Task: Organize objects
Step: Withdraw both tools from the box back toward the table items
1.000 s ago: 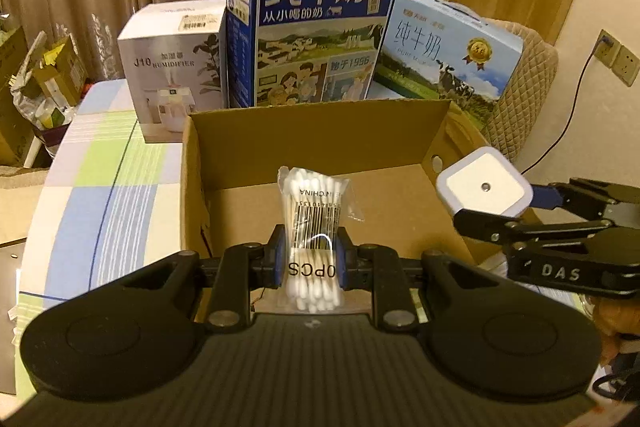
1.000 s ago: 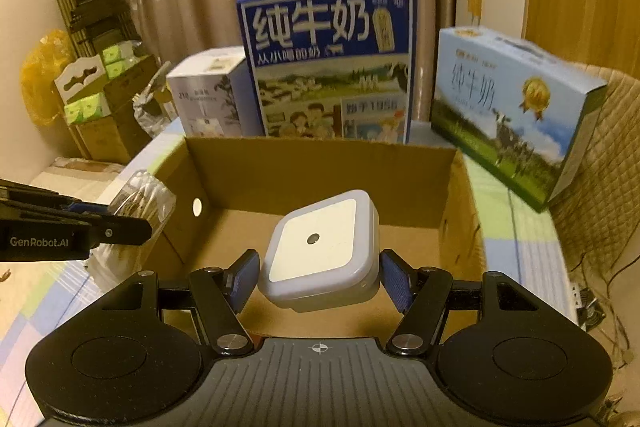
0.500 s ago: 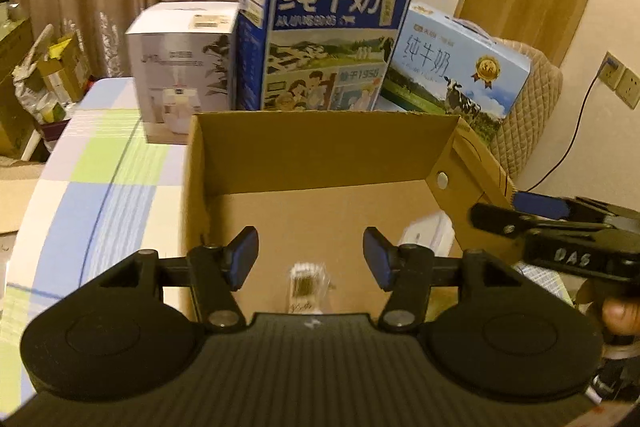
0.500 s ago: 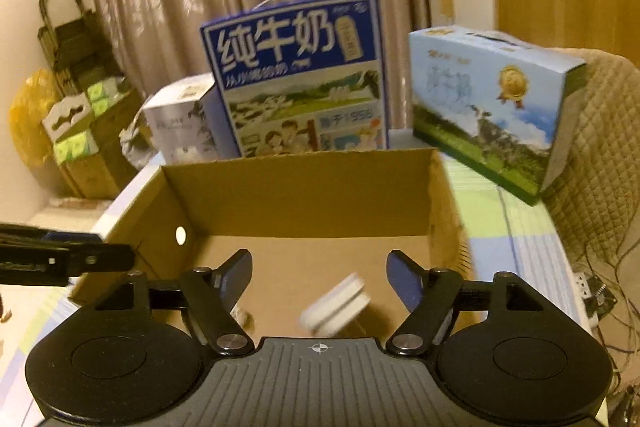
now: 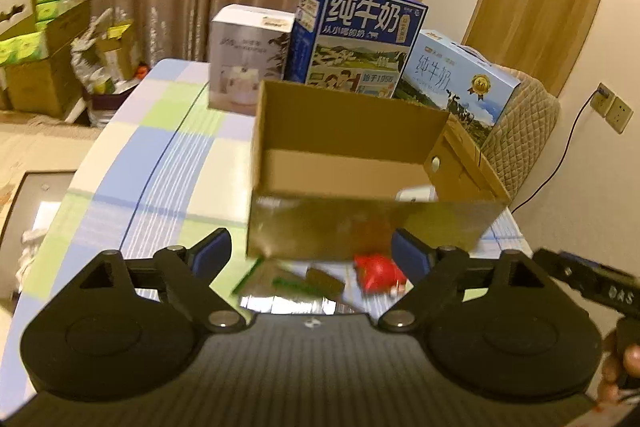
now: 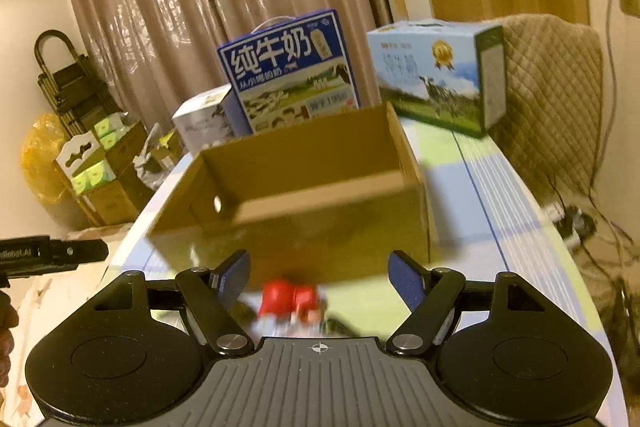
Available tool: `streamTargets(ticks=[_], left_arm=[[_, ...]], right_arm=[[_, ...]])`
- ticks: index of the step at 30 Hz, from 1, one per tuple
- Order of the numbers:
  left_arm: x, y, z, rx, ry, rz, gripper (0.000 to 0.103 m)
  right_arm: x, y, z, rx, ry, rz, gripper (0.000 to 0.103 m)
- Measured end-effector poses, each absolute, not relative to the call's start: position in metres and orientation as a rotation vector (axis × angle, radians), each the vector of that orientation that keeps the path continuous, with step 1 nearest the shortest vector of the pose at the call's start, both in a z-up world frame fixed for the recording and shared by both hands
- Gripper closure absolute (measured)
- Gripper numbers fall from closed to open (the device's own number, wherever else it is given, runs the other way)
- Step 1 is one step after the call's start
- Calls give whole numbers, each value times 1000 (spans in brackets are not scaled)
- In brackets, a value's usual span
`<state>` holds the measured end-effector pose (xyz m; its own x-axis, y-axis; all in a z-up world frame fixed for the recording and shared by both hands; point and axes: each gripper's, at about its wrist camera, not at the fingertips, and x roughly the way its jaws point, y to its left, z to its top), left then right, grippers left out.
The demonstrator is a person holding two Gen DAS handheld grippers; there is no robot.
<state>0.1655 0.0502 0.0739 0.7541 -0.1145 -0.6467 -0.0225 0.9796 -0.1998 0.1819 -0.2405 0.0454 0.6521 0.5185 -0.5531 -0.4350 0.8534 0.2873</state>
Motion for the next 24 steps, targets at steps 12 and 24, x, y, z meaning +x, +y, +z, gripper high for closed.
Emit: streamTargets(ticks=[12,24], left_arm=[[60,35,43,-192,778,-24,9],[29,44,16,-212,859,20,8]], right_arm=[[69,-282,12,93,768,476,28],[45,-291,-3,72,803,464,28]])
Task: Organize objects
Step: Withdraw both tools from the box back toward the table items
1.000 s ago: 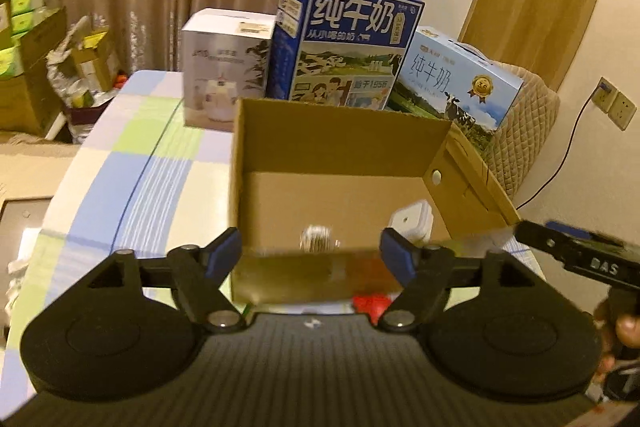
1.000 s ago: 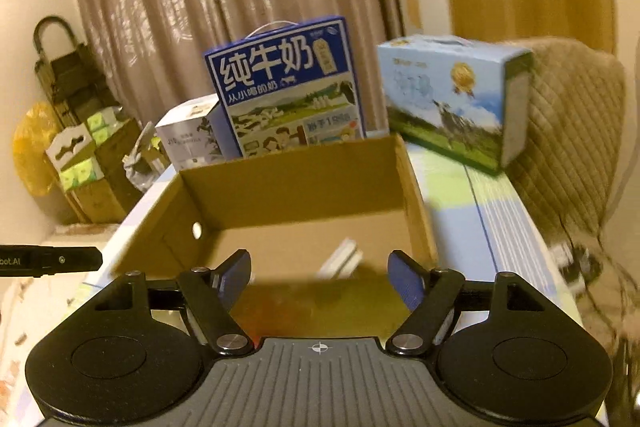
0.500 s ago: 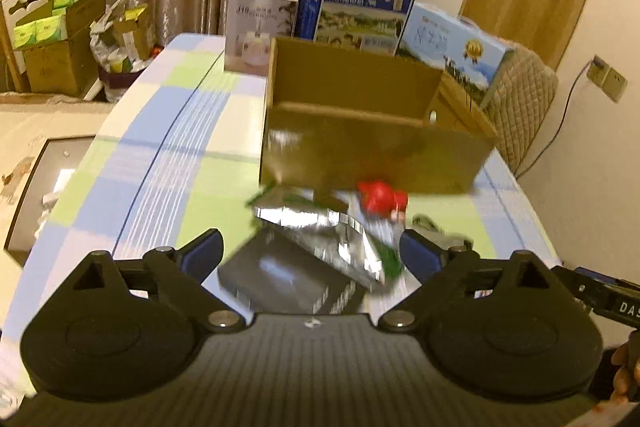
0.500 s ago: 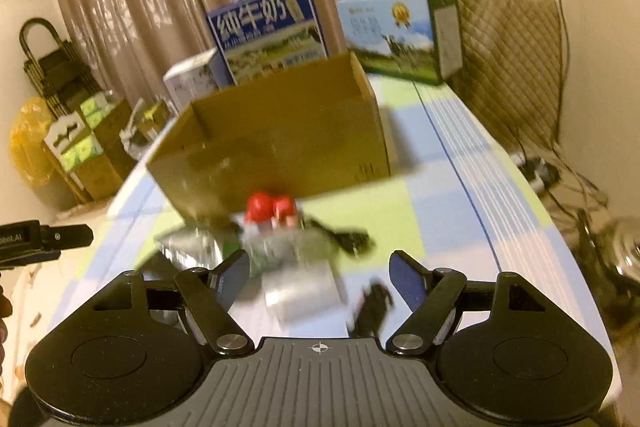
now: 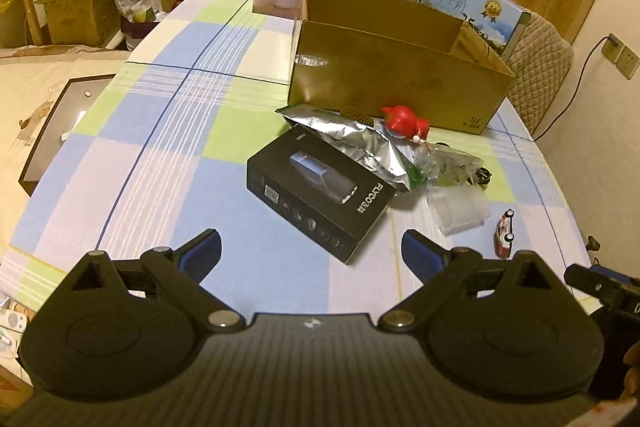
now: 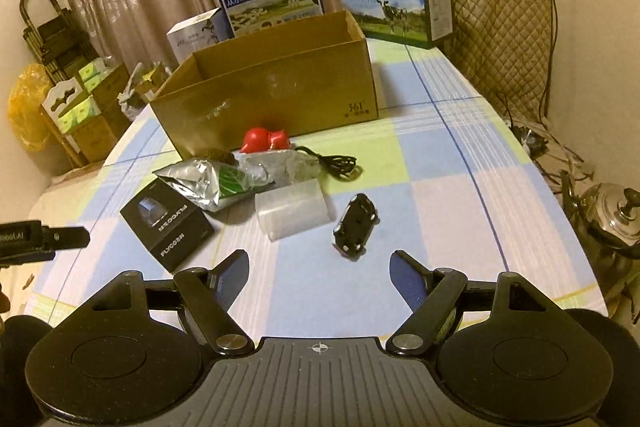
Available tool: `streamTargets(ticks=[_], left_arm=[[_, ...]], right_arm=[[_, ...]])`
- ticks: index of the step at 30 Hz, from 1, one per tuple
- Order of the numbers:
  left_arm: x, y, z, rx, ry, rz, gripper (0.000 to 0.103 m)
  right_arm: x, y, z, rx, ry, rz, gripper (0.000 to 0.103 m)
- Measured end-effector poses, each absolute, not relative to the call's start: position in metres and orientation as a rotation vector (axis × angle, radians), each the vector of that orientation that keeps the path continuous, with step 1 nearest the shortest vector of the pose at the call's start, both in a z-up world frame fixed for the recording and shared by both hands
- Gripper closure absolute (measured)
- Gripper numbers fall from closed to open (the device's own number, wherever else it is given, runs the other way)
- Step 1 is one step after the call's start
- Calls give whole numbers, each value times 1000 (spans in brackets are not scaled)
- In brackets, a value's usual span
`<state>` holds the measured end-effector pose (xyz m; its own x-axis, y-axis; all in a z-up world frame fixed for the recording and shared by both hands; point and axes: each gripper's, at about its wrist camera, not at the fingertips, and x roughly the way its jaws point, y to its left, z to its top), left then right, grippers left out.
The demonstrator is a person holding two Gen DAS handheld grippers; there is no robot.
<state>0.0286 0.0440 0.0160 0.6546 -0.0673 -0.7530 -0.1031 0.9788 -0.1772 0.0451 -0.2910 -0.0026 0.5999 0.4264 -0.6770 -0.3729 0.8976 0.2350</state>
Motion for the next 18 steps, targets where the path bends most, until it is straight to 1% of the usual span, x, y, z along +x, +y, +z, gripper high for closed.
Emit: streamTargets(ticks=[8,18], left_arm=[[35,38,12,-216,872,26,6],[60,28,-2,-214,903,26,5]], right_arm=[[52,-288,-12,61,815,463,28],[90,-284,-31,90,843,452,29]])
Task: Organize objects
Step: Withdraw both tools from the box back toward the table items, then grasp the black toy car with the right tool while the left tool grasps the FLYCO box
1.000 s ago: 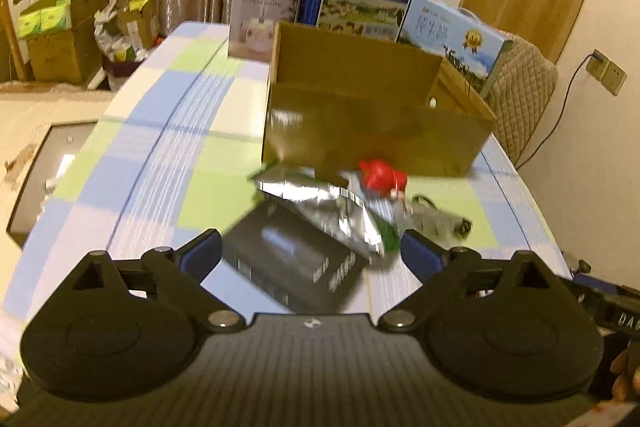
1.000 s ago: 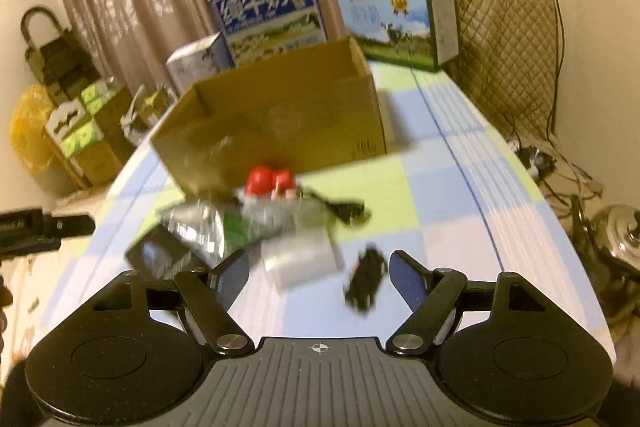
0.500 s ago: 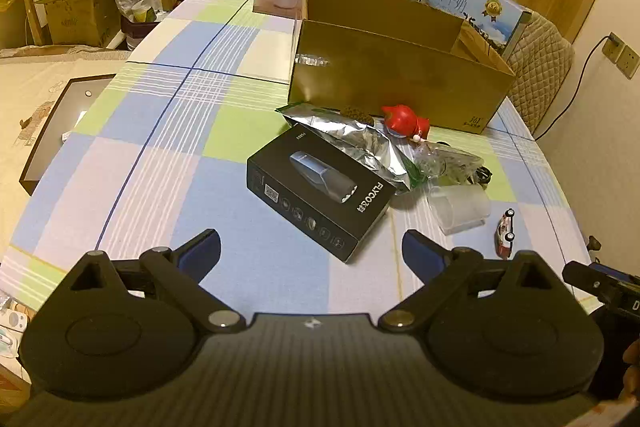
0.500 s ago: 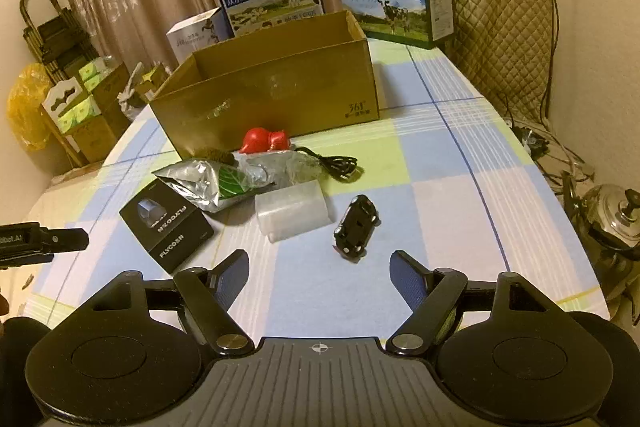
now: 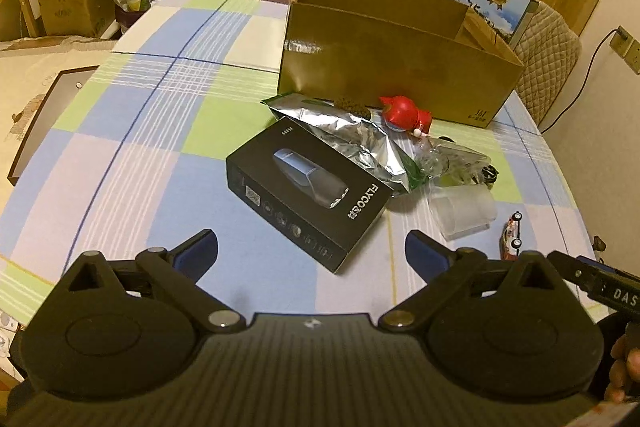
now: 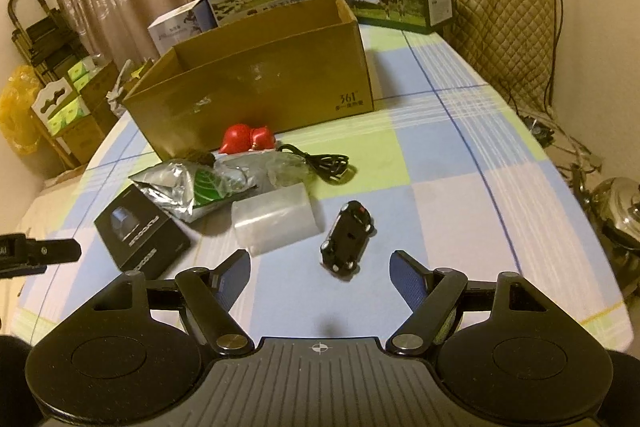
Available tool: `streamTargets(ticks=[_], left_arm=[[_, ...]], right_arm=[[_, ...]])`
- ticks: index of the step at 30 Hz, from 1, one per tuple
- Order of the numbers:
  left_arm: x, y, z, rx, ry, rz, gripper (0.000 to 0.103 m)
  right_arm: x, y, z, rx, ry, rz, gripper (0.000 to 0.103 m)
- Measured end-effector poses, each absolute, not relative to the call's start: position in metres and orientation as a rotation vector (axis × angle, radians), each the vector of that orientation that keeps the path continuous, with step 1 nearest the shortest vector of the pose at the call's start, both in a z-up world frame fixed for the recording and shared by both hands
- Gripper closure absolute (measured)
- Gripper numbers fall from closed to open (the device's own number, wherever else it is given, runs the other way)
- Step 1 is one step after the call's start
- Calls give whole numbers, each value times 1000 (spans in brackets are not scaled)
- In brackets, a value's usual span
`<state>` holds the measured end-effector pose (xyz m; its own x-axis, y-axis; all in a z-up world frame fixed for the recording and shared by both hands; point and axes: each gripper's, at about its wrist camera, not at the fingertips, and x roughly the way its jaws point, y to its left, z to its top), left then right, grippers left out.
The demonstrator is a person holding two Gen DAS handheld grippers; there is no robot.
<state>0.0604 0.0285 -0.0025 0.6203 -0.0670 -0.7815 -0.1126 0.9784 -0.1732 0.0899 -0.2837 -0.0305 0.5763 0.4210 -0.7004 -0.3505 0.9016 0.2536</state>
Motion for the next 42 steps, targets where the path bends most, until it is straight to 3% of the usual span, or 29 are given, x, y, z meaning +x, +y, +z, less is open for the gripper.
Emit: streamTargets(ticks=[5,12,21,23,42], left_arm=[[76,28,-15,-212,926,31,5],[94,29,-28,-205,949,31,5],[105,26,-37,-202,960,8,5],[106,28,-38,-204,963,8,5],[109,39,-39,-249,958,30,5]], right_arm=[[112,-277,-45,113,872,455,30],[142,-274,-65,141,925,395,55],[159,-274,-81,149,974,355,65],[159,-271,-81,144,979,366,75],[136,-231,-60,-2,925,510,76]])
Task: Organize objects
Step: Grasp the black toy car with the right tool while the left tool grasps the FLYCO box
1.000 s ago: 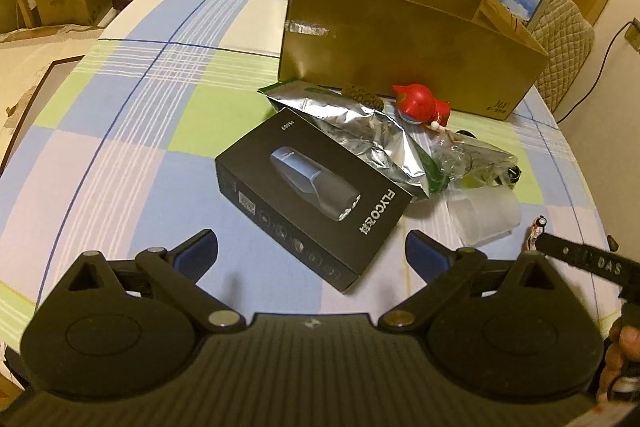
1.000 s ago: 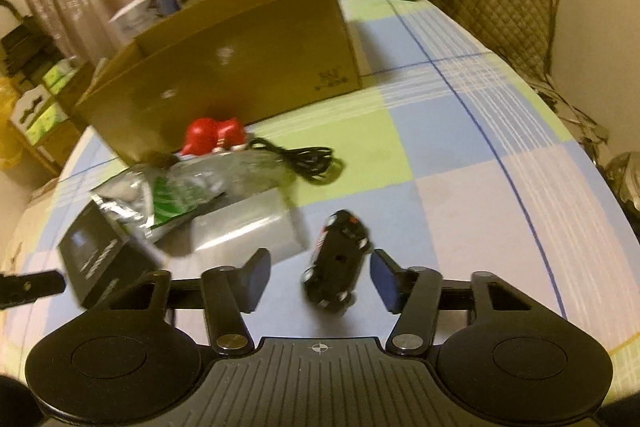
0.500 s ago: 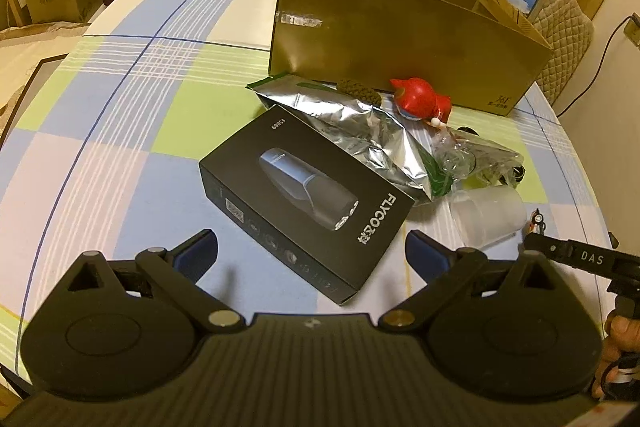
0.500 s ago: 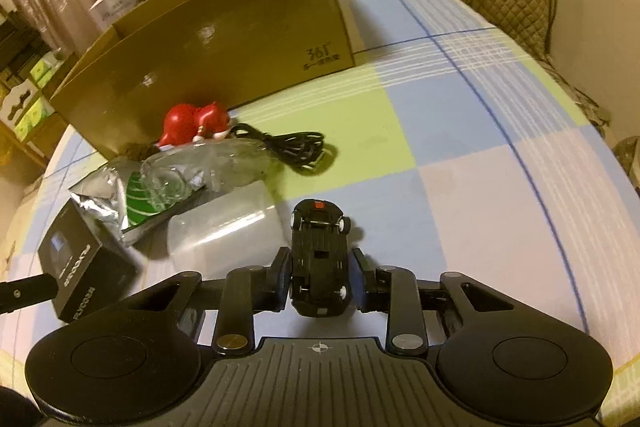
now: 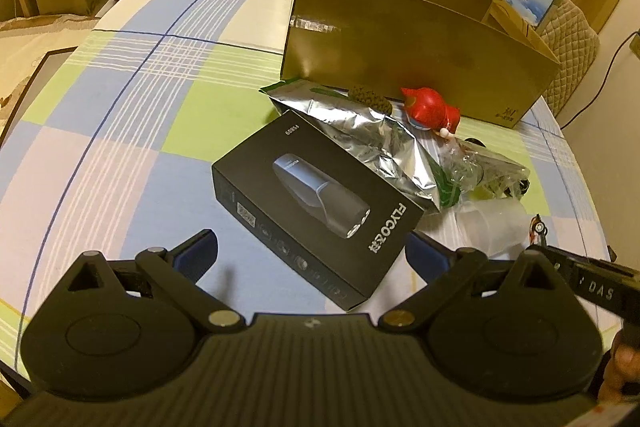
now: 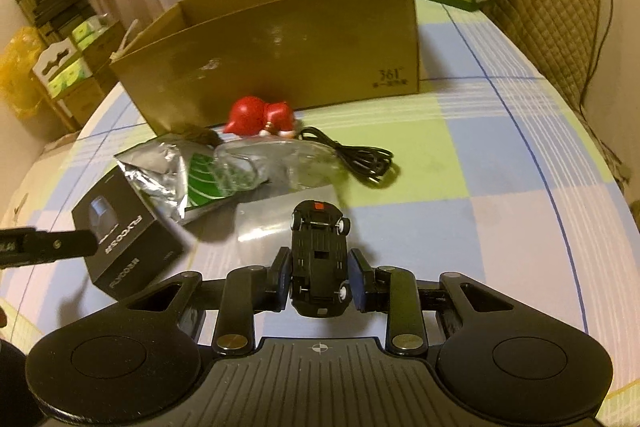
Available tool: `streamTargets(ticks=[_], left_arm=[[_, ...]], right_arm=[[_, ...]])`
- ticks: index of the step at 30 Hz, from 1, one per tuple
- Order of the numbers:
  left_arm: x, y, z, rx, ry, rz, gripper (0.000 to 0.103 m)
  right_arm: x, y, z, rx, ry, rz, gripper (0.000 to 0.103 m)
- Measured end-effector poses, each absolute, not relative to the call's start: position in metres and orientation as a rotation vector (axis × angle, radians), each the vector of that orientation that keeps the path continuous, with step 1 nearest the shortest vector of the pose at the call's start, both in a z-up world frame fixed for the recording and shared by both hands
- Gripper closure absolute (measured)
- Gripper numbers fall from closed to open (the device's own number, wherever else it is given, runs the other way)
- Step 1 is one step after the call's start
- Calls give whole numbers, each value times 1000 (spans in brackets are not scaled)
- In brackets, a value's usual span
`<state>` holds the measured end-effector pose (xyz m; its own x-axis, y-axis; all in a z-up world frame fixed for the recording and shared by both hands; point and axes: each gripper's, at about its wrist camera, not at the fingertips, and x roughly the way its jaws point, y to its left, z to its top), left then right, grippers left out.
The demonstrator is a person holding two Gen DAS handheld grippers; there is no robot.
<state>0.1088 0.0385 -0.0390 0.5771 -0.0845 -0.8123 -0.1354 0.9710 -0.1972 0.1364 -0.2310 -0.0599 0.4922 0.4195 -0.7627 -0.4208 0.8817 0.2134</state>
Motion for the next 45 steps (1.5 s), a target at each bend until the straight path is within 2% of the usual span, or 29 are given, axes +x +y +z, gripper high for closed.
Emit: streamTargets(ticks=[11,25,34,43,45], left_arm=[[134,32,-41,-293,964,93,5],[154,1,-58,-264,967,263,0],[128,34,-51,-148,1006,203,0],[130,60,-51,-175,1014,214,1],[138,59,-52,-151,1016,205,6]], right_arm=[[130,-200,-63,-70,916,601,76],[134,-221,-69,-52,928,561,76],[133,-225,-63,-28,909,561,76],[131,-224,-59,-32,904,558,76],[131,-225,-60,-34,907,555,76]])
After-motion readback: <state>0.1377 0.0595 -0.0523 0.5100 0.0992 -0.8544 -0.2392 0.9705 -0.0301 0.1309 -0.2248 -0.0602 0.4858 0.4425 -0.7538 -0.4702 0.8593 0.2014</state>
